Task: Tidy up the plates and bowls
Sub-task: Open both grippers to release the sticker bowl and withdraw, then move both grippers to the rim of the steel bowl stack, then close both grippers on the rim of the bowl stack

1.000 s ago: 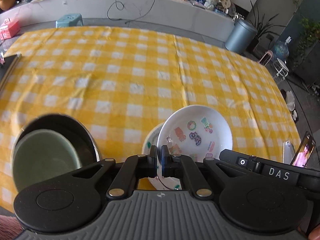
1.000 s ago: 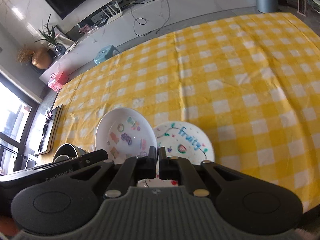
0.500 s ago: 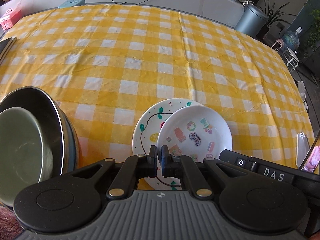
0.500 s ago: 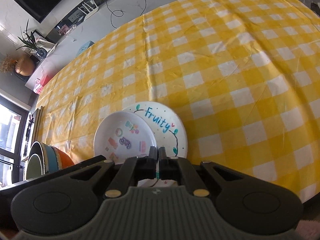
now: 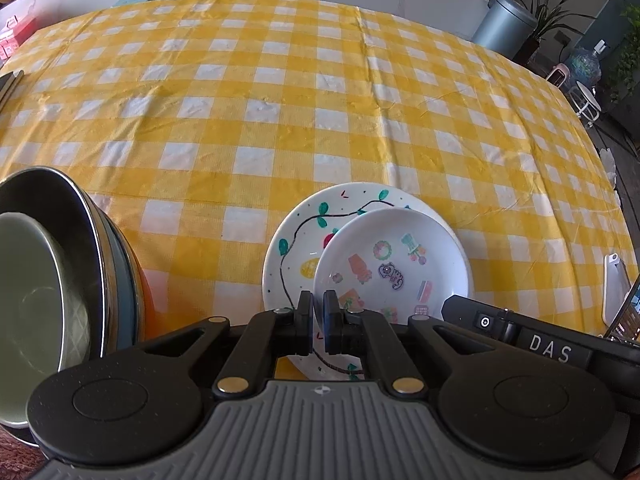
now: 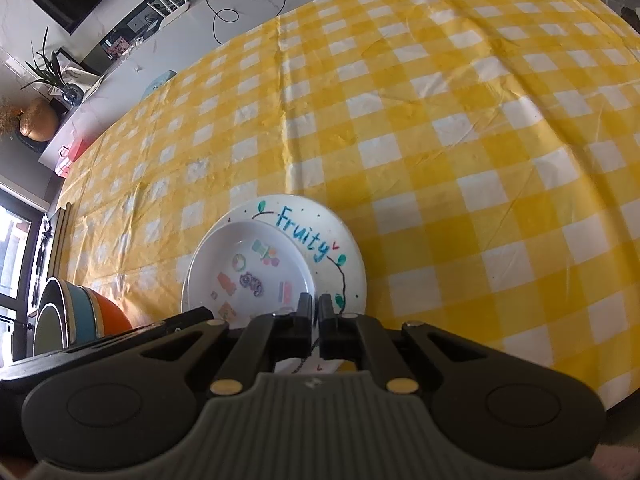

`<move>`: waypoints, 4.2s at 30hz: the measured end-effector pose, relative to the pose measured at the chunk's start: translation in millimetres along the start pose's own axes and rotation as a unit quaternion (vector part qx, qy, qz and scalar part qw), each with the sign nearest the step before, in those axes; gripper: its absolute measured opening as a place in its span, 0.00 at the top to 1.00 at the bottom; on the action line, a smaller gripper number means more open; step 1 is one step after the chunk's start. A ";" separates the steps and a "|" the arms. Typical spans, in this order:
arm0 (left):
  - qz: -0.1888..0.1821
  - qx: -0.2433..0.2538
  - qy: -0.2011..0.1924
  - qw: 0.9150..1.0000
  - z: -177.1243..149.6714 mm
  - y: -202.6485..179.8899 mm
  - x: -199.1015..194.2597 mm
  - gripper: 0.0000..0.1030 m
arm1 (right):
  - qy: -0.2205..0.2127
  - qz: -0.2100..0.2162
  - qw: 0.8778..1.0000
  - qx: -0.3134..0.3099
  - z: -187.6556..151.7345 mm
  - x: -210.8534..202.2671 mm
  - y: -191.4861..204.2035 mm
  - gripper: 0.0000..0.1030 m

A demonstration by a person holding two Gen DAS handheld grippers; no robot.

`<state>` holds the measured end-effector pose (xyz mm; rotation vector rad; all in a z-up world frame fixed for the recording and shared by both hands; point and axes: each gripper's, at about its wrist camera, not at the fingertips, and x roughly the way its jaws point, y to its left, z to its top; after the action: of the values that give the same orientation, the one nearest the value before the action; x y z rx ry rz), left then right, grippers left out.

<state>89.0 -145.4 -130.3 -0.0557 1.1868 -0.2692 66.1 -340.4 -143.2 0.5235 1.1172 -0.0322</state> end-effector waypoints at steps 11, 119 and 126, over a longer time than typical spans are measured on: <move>-0.002 0.008 0.001 1.000 -0.4 -1.0 4.5 0.94 | 0.004 -0.010 1.000 -0.010 -0.3 4.1 3.7 0.94; -0.024 -0.177 -0.026 0.984 -27.3 198.3 -67.3 0.67 | 0.039 0.025 0.995 -0.092 -47.4 42.1 179.8 0.66; -0.027 -0.171 -0.024 0.985 -25.5 191.8 -71.1 0.67 | 0.036 0.033 0.996 -0.080 -45.3 34.8 171.8 0.67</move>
<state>75.1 59.3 -110.6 -0.3928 1.1747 -0.1080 91.9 -162.4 -122.1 0.4199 1.1609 0.1329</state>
